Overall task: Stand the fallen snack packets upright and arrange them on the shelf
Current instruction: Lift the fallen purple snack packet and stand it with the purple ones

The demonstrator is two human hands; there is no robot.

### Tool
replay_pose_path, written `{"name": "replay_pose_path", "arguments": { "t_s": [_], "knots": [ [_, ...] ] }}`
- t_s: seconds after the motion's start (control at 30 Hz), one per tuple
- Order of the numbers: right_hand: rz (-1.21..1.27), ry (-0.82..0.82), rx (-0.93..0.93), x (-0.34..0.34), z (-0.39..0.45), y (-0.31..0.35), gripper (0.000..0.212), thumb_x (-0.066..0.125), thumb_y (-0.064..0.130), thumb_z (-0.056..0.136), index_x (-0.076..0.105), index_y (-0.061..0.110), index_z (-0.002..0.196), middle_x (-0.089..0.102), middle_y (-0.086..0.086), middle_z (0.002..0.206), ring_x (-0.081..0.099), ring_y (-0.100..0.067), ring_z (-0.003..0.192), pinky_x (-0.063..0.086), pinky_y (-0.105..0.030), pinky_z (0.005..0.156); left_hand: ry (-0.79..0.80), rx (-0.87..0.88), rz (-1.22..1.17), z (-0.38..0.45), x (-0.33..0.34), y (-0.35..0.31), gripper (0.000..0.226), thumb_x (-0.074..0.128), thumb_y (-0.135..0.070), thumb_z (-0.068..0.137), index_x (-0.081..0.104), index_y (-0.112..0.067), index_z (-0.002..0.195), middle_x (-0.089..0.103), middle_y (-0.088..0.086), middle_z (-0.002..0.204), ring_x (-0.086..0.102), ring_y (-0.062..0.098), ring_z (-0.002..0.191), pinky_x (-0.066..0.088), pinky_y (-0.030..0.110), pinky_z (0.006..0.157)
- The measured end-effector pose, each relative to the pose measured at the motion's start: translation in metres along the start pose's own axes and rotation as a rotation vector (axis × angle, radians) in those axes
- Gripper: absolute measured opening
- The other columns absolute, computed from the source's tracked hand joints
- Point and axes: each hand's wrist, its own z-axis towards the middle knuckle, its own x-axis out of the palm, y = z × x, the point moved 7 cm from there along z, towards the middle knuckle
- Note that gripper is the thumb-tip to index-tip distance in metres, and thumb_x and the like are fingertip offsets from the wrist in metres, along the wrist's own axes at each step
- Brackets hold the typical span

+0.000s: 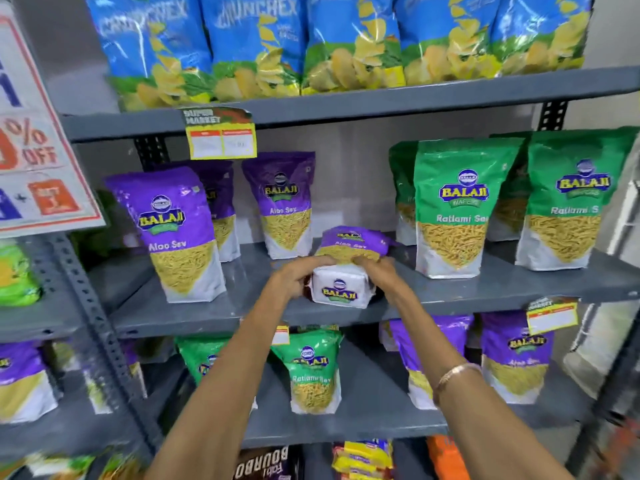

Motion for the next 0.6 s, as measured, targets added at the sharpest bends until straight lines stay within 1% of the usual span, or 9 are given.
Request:
{"name": "replay_pose_path", "arguments": {
  "t_s": [0.07,0.13,0.2,0.23,0.3,0.37,0.43,0.5,0.6],
  "knots": [
    [0.11,-0.04,-0.062,-0.011,-0.039,0.029,0.061,0.069,0.042,0.058,0.065,0.005,0.106,0.066,-0.009,0.103,0.063,-0.02,0.09,0.05,-0.033,0.084,-0.006,0.13,-0.068,-0.005,0.014,-0.005,0.012,0.065,-0.005,0.09,0.066,-0.016,0.086,0.077,0.005,0.071,0.072,0.017,0.061,0.061,0.03,0.064],
    [0.165,-0.105,-0.151,-0.02,-0.058,0.043,0.032,0.07,0.028,0.075,0.055,0.013,0.099,0.06,-0.009,0.1,0.058,-0.018,0.087,0.049,-0.027,0.077,-0.1,0.327,-0.109,-0.011,0.02,-0.015,0.025,0.074,0.001,0.077,0.065,-0.02,0.086,0.077,0.008,0.086,0.071,0.021,0.074,0.059,0.037,0.078],
    [0.229,-0.161,-0.233,-0.029,-0.086,0.048,0.032,0.067,0.014,0.09,0.042,0.012,0.11,0.056,-0.005,0.104,0.055,-0.013,0.089,0.047,-0.012,0.07,-0.187,0.493,-0.118,-0.022,0.028,-0.013,0.047,0.08,0.005,0.064,0.062,-0.024,0.097,0.075,0.011,0.102,0.069,0.023,0.089,0.056,0.042,0.088],
    [0.233,-0.178,-0.28,-0.033,-0.103,0.048,0.034,0.065,0.009,0.092,0.039,0.011,0.115,0.056,-0.001,0.103,0.056,-0.008,0.088,0.046,-0.007,0.07,-0.214,0.549,-0.107,-0.036,0.03,-0.008,0.056,0.081,0.008,0.063,0.059,-0.024,0.104,0.073,0.006,0.104,0.068,0.02,0.093,0.056,0.041,0.09],
    [0.225,-0.194,-0.39,-0.042,-0.137,0.057,0.039,0.063,0.004,0.093,0.039,0.006,0.123,0.057,0.007,0.102,0.058,0.008,0.085,0.044,-0.005,0.074,-0.269,0.66,-0.051,-0.061,0.035,-0.001,0.066,0.081,0.012,0.065,0.053,-0.019,0.116,0.07,-0.003,0.105,0.067,0.013,0.097,0.055,0.036,0.093],
    [0.243,-0.18,-0.475,-0.048,-0.175,0.073,0.042,0.064,0.003,0.093,0.039,0.005,0.126,0.056,0.011,0.105,0.057,0.015,0.086,0.043,-0.007,0.079,-0.279,0.764,-0.045,-0.094,0.04,0.0,0.072,0.081,0.01,0.066,0.048,-0.014,0.125,0.069,0.005,0.116,0.067,0.018,0.107,0.054,0.039,0.098],
    [0.254,-0.178,-0.556,-0.055,-0.207,0.092,0.044,0.067,0.007,0.09,0.039,0.009,0.124,0.057,0.008,0.108,0.057,0.01,0.093,0.043,-0.009,0.084,-0.297,0.878,-0.059,-0.132,0.043,-0.003,0.077,0.083,0.003,0.064,0.045,-0.014,0.129,0.065,0.016,0.125,0.063,0.033,0.119,0.051,0.052,0.104],
    [0.262,-0.164,-0.641,-0.061,-0.237,0.109,0.045,0.067,0.012,0.086,0.038,0.013,0.122,0.058,0.003,0.109,0.058,0.003,0.097,0.044,-0.012,0.087,-0.306,0.962,-0.075,-0.165,0.047,-0.005,0.08,0.084,-0.004,0.061,0.044,-0.012,0.13,0.062,0.02,0.128,0.059,0.041,0.122,0.048,0.059,0.105],
    [0.305,-0.145,-0.739,-0.069,-0.274,0.123,0.048,0.066,0.013,0.085,0.037,0.012,0.124,0.057,0.001,0.112,0.059,-0.002,0.101,0.048,-0.017,0.088,-0.264,1.05,-0.079,-0.209,0.055,-0.008,0.084,0.084,-0.01,0.063,0.039,-0.006,0.134,0.06,0.021,0.13,0.059,0.039,0.122,0.05,0.05,0.105]
  ]
}}
